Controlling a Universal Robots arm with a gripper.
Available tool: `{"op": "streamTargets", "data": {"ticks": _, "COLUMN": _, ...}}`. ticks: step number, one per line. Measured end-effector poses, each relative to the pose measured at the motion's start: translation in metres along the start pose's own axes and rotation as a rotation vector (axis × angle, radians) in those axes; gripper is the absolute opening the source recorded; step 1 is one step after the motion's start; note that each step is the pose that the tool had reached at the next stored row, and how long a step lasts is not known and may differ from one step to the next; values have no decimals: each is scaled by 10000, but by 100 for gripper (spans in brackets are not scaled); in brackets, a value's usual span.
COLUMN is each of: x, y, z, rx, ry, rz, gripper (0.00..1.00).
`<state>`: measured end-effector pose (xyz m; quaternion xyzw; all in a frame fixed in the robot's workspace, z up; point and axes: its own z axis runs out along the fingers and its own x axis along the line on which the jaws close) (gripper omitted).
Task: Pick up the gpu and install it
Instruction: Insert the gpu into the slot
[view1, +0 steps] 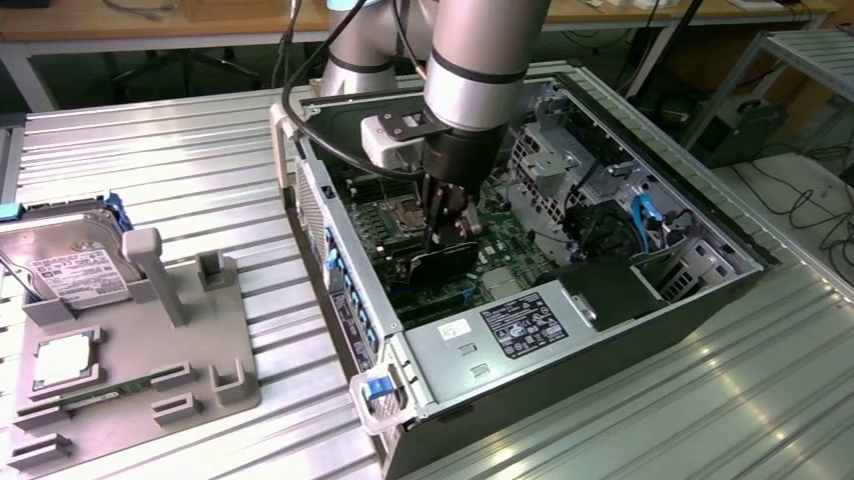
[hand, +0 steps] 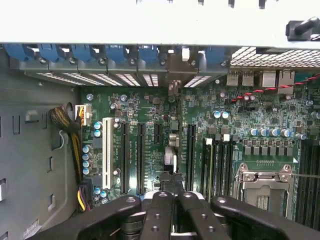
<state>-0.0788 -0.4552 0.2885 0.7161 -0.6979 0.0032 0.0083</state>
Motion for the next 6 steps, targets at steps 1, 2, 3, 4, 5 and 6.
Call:
{"op": "streamTargets", "data": {"ticks": 1, "x": 0, "y": 0, "z": 0, "rx": 0, "ry": 0, "rz": 0, "gripper": 11}}
{"op": "streamTargets", "data": {"ticks": 2, "x": 0, "y": 0, "z": 0, "rx": 0, "ry": 0, "rz": 0, "gripper": 11}}
{"op": "streamTargets", "data": {"ticks": 3, "x": 0, "y": 0, "z": 0, "rx": 0, "ry": -1, "rz": 0, "gripper": 11}}
{"op": "streamTargets", "data": {"ticks": 4, "x": 0, "y": 0, "z": 0, "rx": 0, "ry": 0, "rz": 0, "gripper": 11}}
{"op": "streamTargets", "data": {"ticks": 5, "x": 0, "y": 0, "z": 0, "rx": 0, "ry": 0, "rz": 0, "gripper": 11}}
{"op": "streamTargets", "data": {"ticks": 6, "x": 0, "y": 0, "z": 0, "rx": 0, "ry": 0, "rz": 0, "gripper": 11}}
